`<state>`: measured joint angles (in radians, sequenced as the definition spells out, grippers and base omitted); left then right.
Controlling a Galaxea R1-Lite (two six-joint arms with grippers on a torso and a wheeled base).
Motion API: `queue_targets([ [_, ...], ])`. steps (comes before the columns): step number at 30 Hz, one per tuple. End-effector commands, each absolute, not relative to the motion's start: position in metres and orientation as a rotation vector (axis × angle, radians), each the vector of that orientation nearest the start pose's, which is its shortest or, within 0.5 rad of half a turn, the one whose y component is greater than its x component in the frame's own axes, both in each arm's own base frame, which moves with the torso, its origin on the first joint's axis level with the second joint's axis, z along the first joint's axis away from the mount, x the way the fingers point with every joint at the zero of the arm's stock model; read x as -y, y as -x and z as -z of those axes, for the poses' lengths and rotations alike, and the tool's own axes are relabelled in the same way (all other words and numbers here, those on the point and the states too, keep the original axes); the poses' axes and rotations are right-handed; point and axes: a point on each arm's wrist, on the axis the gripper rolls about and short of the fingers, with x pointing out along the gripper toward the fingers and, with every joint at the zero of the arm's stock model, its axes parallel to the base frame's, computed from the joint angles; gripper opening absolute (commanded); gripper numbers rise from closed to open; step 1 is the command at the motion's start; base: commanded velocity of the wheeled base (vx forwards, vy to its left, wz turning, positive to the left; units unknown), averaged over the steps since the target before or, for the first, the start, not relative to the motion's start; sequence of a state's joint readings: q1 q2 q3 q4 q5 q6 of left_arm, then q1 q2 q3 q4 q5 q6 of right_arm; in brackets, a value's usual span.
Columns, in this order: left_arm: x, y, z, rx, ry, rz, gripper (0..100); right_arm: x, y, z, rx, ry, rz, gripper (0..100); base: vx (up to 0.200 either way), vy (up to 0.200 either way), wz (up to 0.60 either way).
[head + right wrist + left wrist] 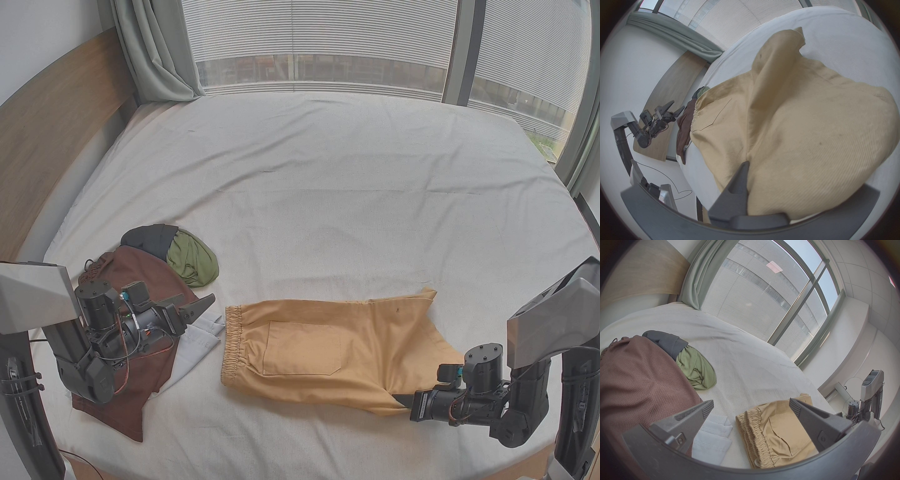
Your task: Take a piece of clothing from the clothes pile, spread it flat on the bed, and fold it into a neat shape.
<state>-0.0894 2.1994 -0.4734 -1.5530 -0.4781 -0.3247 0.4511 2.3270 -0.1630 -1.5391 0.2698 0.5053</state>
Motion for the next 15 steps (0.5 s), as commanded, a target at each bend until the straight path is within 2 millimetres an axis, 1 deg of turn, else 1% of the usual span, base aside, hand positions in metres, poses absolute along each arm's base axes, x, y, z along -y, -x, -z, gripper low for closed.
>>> queue_targets([
  [1, 0.038, -0.321, -0.043, -0.252, 0.346, 0.542, 100, -0.113, -0.227, 0.022, -0.765, -0.41, -0.516, 0, 0.0, 0.0, 0.0],
  [4, 0.038, -0.321, -0.043, -0.252, 0.343, 0.545, 100, -0.116, -0.233, 0.029, -0.759, -0.4, -0.48, 0, 0.0, 0.0, 0.0],
  [5, 0.038, -0.321, -0.043, -0.252, 0.343, 0.544, 100, -0.116, -0.235, 0.037, -0.77, -0.39, -0.446, 0, 0.0, 0.0, 0.0],
  [6, 0.038, -0.321, -0.043, -0.252, 0.343, 0.544, 100, -0.115, -0.235, 0.041, -0.778, -0.383, -0.428, 100, 0.0, 0.0, 0.0],
  [12, 0.038, -0.322, -0.043, -0.253, 0.344, 0.547, 100, -0.113, -0.235, 0.043, -0.78, -0.379, -0.403, 100, 0.0, 0.0, 0.0],
  [15, 0.038, -0.321, -0.043, -0.257, 0.346, 0.566, 100, -0.113, -0.23, 0.042, -0.791, -0.369, -0.404, 100, 0.0, 0.0, 0.0],
])
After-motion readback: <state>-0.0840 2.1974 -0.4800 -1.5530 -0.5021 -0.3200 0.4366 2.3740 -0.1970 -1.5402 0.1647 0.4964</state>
